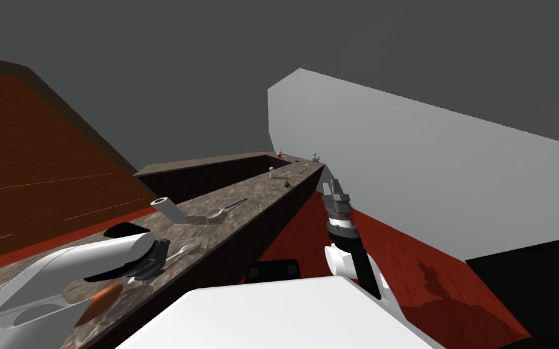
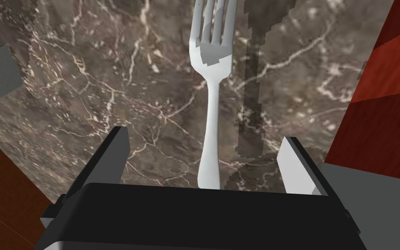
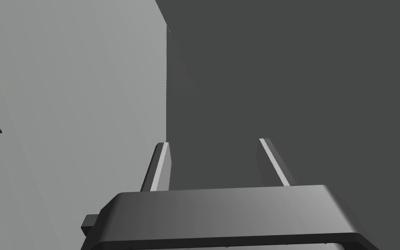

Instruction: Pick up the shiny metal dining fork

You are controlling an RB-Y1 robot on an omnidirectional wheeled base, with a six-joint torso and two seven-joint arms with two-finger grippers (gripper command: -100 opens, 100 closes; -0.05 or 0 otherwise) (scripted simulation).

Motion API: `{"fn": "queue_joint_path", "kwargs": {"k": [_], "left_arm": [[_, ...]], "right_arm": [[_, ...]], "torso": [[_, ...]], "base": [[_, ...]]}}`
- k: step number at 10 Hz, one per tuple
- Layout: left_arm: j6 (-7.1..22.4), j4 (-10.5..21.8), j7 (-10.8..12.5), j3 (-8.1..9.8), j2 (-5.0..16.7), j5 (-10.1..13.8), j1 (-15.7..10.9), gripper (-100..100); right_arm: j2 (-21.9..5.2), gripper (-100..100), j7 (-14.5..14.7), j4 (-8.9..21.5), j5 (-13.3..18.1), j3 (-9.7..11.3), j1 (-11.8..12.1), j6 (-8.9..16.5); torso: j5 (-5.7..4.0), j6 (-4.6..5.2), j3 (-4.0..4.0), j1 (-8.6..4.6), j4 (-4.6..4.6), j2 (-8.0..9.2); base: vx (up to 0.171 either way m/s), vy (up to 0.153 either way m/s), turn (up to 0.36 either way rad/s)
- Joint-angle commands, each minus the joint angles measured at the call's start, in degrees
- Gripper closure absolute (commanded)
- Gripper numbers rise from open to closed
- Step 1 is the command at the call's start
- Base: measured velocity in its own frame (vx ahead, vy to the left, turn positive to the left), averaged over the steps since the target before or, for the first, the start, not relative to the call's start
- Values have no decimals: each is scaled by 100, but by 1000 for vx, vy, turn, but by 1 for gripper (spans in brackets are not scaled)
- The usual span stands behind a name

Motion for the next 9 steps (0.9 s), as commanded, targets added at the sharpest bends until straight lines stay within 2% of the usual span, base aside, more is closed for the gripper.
{"fn": "queue_joint_path", "kwargs": {"k": [1,4,5,9], "left_arm": [[175,56,22,52,43,125,-80,-100],[486,177,56,113,76,339,-179,-100],[588,261,79,139,78,474,-229,-100],[621,534,153,219,72,900,-383,-100]], "right_arm": [[0,0,0,0,0,0,0,0],[0,0,0,0,0,0,0,0],[0,0,0,0,0,0,0,0],[0,0,0,0,0,0,0,0]], "torso": [[0,0,0,0,0,0],[-1,-1,-4,-7,-1,-6],[-1,-2,-4,-6,-1,-6],[0,0,5,0,2,8]], "base": [[-48,57,-169],[-39,46,-141],[-50,51,-217],[-77,60,-238]]}}
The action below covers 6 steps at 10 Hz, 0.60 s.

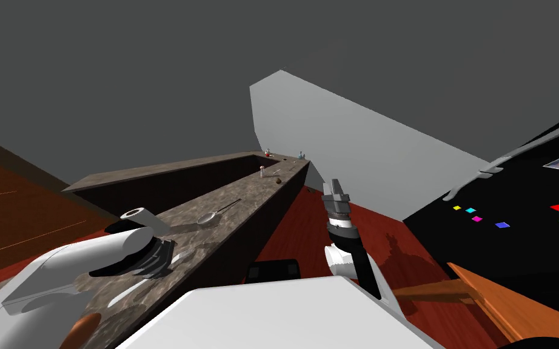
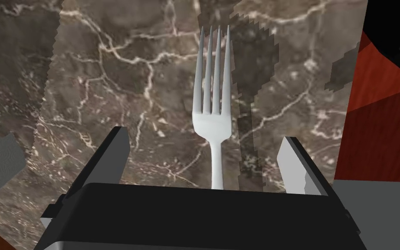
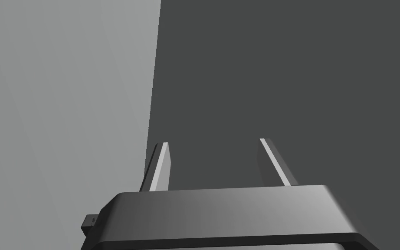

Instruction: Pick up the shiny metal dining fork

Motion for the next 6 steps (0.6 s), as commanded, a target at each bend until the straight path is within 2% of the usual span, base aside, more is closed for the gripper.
{"fn": "queue_joint_path", "kwargs": {"k": [1,4,6], "left_arm": [[193,117,38,43,5,192,-72,-100],[556,174,57,74,17,291,-115,-100],[839,196,65,88,25,329,-135,-100]], "right_arm": [[0,0,0,0,0,0,0,0],[0,0,0,0,0,0,1,0],[0,0,0,0,0,0,1,0]], "torso": [[0,0,0,0,0,0],[0,-1,-13,0,-5,-23],[-1,-1,-16,-8,-7,-28]], "base": [[-55,68,-243],[-18,56,-96],[-13,23,-55]]}}
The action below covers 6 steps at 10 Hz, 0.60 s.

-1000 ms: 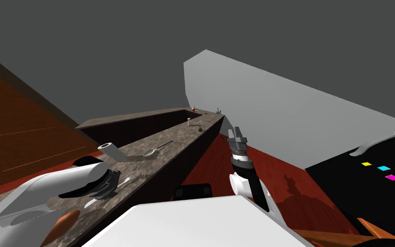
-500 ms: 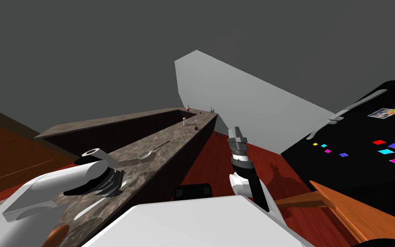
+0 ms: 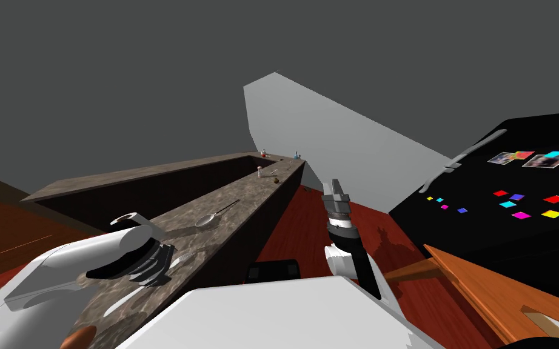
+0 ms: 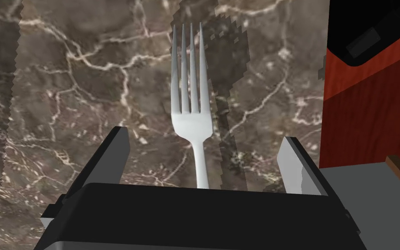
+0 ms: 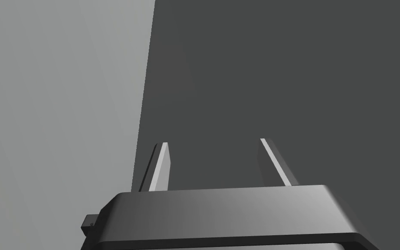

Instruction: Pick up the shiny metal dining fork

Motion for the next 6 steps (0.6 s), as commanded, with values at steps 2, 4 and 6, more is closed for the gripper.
{"fn": "queue_joint_path", "kwargs": {"k": [2,4,6], "left_arm": [[126,-20,7,12,-4,17,9,-100],[-31,133,-36,-53,-29,-56,-1,-100],[-212,287,-81,-119,-54,-131,-13,-100]], "right_arm": [[0,0,0,0,0,0,0,0],[0,0,0,0,0,0,0,0],[0,0,0,0,0,0,0,0]], "torso": [[-1,-1,-1,-4,0,-2],[-2,0,-3,-7,-1,-5],[-2,0,0,-12,0,-1]], "base": [[-4,4,-13],[-5,-3,-5],[-19,-13,-10]]}}
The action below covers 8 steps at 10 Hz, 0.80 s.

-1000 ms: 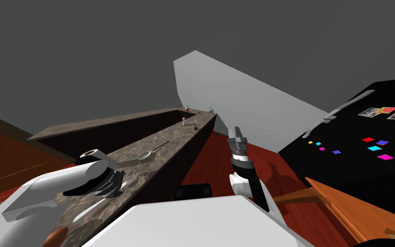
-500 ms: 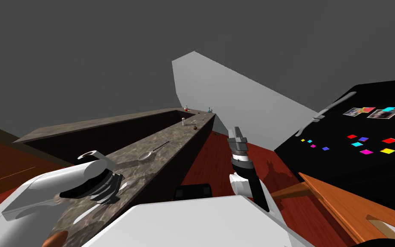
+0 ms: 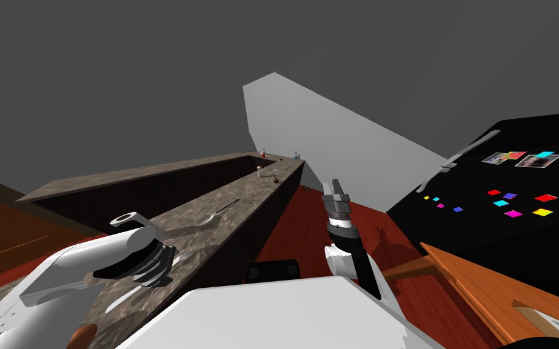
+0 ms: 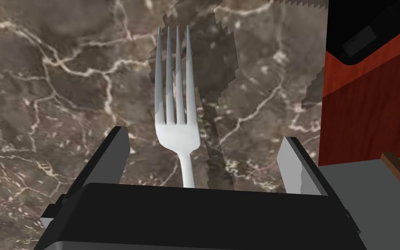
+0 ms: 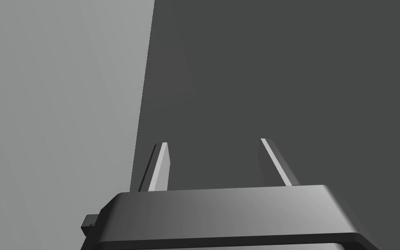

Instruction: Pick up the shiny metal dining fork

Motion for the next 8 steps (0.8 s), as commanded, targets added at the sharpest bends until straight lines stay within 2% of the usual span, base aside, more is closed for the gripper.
{"fn": "queue_joint_path", "kwargs": {"k": [1,2,3,7,8], "left_arm": [[-166,126,-48,-43,-16,-55,-1,-100],[-108,83,-28,-32,-14,-39,0,-100],[-129,92,-34,-35,-15,-42,0,100],[-120,89,-27,-34,-17,-39,-2,100],[-119,89,-28,-35,-17,-39,-2,0]], "right_arm": [[0,0,0,0,0,0,0,0],[0,0,0,0,0,0,0,0],[0,0,0,0,0,0,0,0],[0,0,0,0,0,0,0,0],[0,0,0,0,0,0,0,0]], "torso": [[0,0,0,0,0,0],[0,0,1,0,0,2],[-1,-1,0,2,0,-2],[10,-1,-5,22,-3,-7],[10,-1,-5,23,-3,-7]], "base": [[-26,-14,-11],[-11,-6,-1],[0,0,0],[-1,-1,1],[0,0,0]]}}
